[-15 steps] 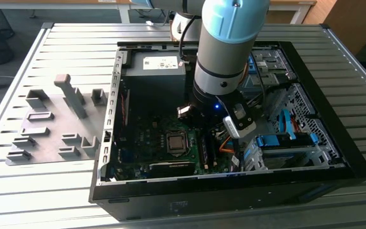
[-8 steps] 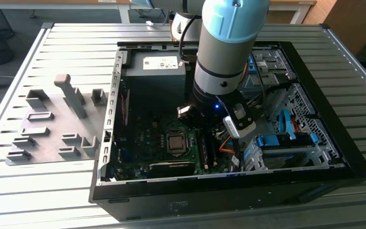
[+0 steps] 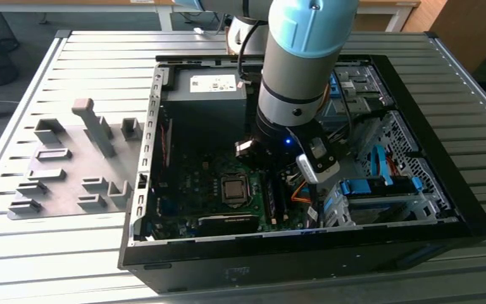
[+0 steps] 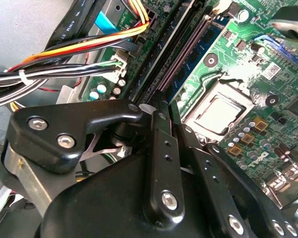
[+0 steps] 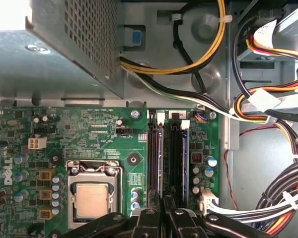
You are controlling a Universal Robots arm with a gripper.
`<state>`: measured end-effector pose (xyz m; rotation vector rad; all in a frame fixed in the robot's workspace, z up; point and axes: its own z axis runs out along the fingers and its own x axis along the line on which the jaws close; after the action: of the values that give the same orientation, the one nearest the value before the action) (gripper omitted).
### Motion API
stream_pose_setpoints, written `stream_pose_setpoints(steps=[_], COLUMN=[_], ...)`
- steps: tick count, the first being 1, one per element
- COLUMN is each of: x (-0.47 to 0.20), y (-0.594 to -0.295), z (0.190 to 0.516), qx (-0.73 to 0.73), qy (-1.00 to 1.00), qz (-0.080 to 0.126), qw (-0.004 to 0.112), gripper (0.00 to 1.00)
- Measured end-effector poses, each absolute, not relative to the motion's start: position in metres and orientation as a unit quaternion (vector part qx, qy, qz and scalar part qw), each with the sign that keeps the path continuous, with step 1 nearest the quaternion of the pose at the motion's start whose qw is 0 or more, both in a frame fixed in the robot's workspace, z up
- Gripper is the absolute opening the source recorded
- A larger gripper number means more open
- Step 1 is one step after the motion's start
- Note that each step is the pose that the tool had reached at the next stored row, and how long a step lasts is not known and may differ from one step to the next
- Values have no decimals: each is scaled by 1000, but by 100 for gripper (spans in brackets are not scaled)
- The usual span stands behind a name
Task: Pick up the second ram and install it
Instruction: 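Insert the second ram into the second slot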
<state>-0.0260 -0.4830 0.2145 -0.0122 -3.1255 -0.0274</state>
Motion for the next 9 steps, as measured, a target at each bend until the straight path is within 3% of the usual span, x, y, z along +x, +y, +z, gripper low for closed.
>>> stream_pose_setpoints(steps=[9], x=[-26], y=[-483], z=[214], qx=[-3], qy=[-1000], qz=[-9], qw=[8], gripper=[14])
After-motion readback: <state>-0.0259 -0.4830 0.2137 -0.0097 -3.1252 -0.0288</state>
